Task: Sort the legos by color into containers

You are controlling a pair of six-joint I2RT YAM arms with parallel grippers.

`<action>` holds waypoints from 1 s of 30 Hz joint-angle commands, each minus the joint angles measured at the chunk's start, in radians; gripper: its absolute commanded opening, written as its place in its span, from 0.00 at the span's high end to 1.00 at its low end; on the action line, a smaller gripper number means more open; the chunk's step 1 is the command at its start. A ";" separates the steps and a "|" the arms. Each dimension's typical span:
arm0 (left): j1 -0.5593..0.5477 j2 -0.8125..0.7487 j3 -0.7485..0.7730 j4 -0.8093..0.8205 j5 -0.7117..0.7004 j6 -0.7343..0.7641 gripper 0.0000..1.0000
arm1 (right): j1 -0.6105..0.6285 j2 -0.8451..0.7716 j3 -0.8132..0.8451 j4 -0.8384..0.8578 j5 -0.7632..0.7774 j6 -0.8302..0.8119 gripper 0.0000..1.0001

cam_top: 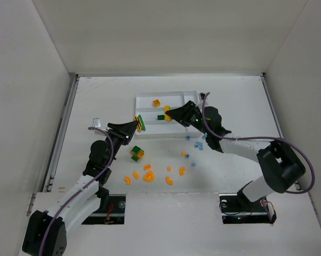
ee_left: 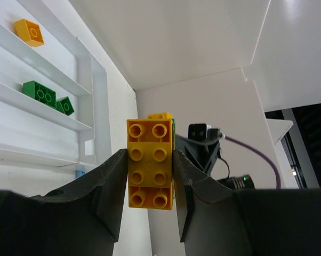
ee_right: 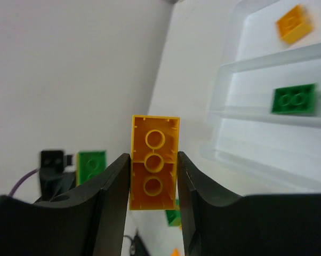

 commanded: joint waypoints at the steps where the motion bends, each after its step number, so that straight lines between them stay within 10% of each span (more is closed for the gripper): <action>1: -0.009 0.009 0.018 0.092 0.015 0.023 0.87 | -0.040 0.054 0.169 -0.270 0.069 -0.160 0.65; 14: -0.038 0.015 -0.032 0.096 0.016 0.073 0.86 | -0.066 0.511 0.875 -0.982 0.350 -0.591 0.65; 30: -0.093 0.063 -0.057 0.150 0.016 0.075 0.86 | -0.109 0.721 1.130 -1.038 0.287 -0.397 0.63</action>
